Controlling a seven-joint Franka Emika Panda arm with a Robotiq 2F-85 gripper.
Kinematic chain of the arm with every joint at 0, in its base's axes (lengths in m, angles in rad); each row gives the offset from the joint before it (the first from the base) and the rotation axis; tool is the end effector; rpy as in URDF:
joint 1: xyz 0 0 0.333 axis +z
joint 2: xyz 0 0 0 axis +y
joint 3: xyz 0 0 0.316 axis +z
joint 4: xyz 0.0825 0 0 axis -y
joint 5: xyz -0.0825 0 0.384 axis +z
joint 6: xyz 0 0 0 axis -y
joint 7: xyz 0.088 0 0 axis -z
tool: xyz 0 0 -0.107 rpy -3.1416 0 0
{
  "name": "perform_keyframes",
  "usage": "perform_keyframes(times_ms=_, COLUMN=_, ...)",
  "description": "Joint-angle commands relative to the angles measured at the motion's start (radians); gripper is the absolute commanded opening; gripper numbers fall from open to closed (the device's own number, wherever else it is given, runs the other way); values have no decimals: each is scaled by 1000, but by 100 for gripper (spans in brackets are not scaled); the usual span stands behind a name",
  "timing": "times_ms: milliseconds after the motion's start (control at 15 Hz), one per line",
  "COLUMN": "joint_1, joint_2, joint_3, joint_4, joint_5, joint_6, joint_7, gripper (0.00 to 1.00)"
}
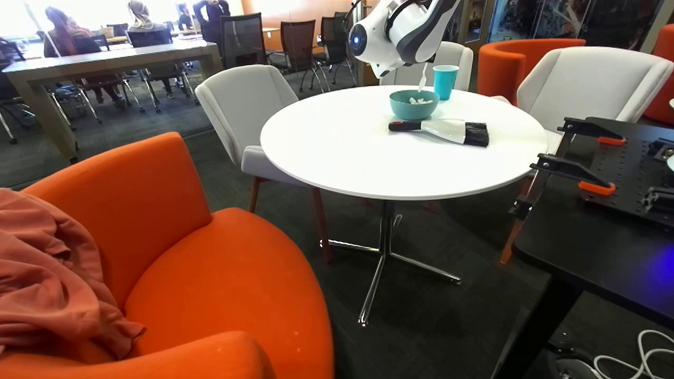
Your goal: Pour the contents of the cup into the bowl then use the spoon to mix them
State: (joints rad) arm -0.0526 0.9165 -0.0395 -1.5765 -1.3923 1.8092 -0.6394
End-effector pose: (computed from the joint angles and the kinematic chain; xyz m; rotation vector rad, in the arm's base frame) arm 0.6452 -0.1387 0.1094 1.4780 1.3333 -1.0970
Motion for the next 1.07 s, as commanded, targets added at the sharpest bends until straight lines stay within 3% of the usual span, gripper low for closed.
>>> perform_keyframes(times_ms=0, joint_1=0, joint_2=2, joint_3=2, joint_4=4, joint_5=1, joint_6=-1, joint_7=-4, gripper=5)
perform_keyframes(times_ms=667, joint_1=-19, joint_2=60, joint_3=7, joint_4=36, joint_5=-4, joint_6=84, joint_7=-6, gripper=4)
perform_keyframes(times_ms=1000, joint_1=-18, joint_2=98, joint_3=-1, joint_4=64, joint_5=10, joint_6=65, joint_7=-35, gripper=4)
